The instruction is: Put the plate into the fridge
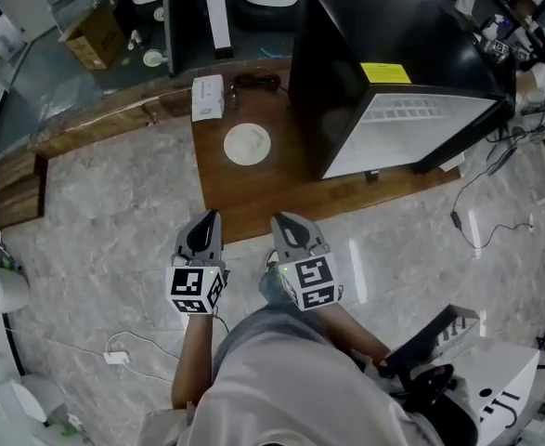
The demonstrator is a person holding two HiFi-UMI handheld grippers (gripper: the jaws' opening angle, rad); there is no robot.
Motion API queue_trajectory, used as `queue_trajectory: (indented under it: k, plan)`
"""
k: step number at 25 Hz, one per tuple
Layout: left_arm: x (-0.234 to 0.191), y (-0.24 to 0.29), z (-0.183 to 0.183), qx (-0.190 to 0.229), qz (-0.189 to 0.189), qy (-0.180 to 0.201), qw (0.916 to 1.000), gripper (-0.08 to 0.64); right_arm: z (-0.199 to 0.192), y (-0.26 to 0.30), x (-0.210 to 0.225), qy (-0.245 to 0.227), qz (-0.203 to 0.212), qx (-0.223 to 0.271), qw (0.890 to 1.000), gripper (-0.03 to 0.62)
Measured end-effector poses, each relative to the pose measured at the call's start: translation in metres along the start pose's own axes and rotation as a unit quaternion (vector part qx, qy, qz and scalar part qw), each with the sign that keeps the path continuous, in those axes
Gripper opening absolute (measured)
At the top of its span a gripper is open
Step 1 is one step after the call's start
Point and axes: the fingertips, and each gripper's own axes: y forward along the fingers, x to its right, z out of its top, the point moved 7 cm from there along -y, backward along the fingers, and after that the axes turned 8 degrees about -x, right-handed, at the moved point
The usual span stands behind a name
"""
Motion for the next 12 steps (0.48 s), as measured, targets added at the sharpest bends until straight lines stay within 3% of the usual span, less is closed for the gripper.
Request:
queue_trajectory:
  k: [5, 8, 12]
  plan:
    - [-0.037, 0.106, 0.023, -0.033, -0.028, 0.004, 0.9991, 0.02, 0.023, 0.076, 0.083, 0.085, -0.046, -0.001, 0.995, 0.018]
    - [-0.065, 0.152, 0.028, -0.064, -0.046, 0.007, 0.9969, 0.021, 0.03, 0.101, 0.112, 0.117, -0.079, 0.005, 0.99, 0.018]
    - [-0.112, 0.233, 0.014, -0.103, -0.069, 0.028, 0.9919, 0.021, 0.017, 0.157, 0.142, 0.157, -0.092, -0.009, 0.983, 0.018]
